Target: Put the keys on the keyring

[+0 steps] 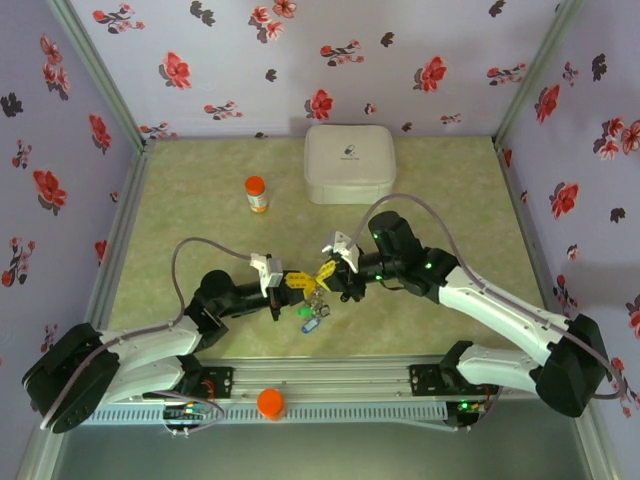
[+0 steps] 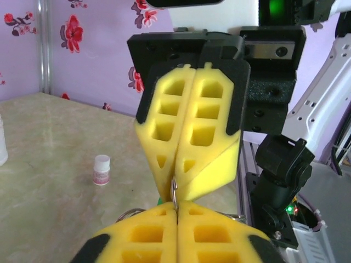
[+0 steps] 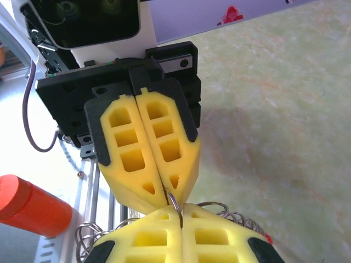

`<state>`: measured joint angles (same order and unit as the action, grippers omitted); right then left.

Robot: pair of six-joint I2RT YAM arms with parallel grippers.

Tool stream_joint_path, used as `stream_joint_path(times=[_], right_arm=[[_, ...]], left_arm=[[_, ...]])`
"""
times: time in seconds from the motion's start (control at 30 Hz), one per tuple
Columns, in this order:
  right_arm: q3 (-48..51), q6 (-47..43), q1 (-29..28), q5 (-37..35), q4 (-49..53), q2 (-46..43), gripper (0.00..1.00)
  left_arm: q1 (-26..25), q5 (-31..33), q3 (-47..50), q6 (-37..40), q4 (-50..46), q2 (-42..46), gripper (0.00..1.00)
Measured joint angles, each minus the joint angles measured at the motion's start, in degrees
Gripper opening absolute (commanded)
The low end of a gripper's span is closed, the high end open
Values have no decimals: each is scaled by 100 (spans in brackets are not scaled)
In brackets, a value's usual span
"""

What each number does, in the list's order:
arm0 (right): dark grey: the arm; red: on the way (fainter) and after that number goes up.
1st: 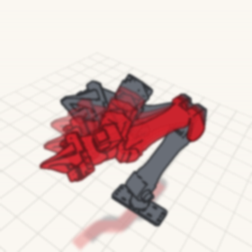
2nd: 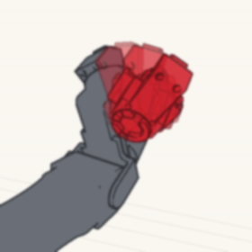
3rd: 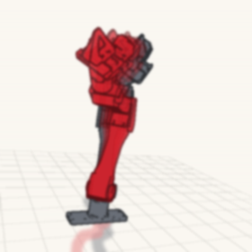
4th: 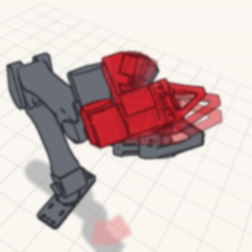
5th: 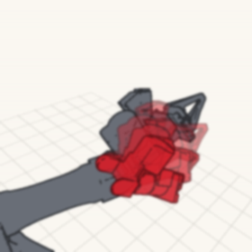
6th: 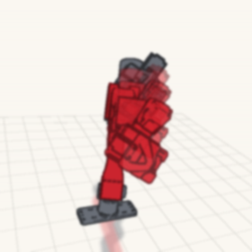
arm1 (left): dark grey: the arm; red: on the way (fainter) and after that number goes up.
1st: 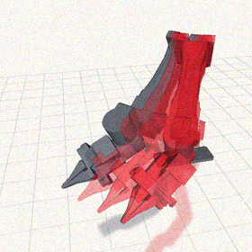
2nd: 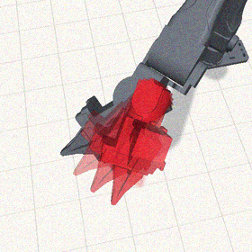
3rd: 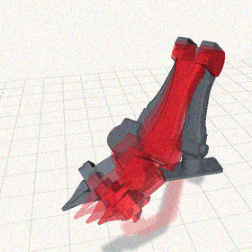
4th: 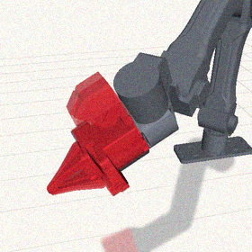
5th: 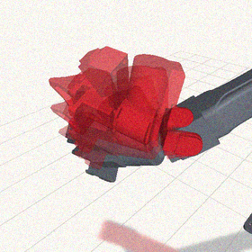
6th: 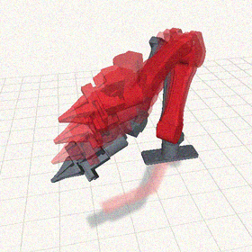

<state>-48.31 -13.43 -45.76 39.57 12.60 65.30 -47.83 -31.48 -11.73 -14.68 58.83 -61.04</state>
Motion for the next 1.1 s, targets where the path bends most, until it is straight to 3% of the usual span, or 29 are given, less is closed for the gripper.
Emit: stream_joint_path(times=[0.1, 0.2, 0.37, 0.53, 0.77, 0.93, 1.03, 1.07, 1.1], right_arm=[[-13, -76, -28, -17, 120, 52, 0], [-205, -402, -120, -212, 595, 136, 0], [-846, -1104, -304, -570, 1517, 356, 0], [-1325, -1510, -407, -800, 2009, 640, 0], [-1602, -1777, -603, -1014, 2363, 938, 0], [-1692, -1904, -682, -1115, 2485, 1027, 0], [-1703, -1923, -686, -1110, 2498, 1025, 0], [-1703, -1921, -686, -1108, 2500, 1025, 1], [-1703, -1919, -686, -1102, 2498, 1023, 8]], left_arm=[[-2, 105, -2, -2, -223, 138, 42], [-2, 190, -188, 168, -1143, 492, 33], [-2, 297, -817, 684, -2820, 1001, 28], [-9, 293, -1091, 1091, -3786, 1086, 24], [-17, 81, -1113, 1425, -4245, 951, 11], [-24, -22, -1117, 1513, -4299, 925, 11], [-24, -68, -1110, 1504, -4236, 925, 1], [-24, -72, -1097, 1495, -4216, 925, 0], [-24, -72, -1088, 1484, -4199, 925, 0]])
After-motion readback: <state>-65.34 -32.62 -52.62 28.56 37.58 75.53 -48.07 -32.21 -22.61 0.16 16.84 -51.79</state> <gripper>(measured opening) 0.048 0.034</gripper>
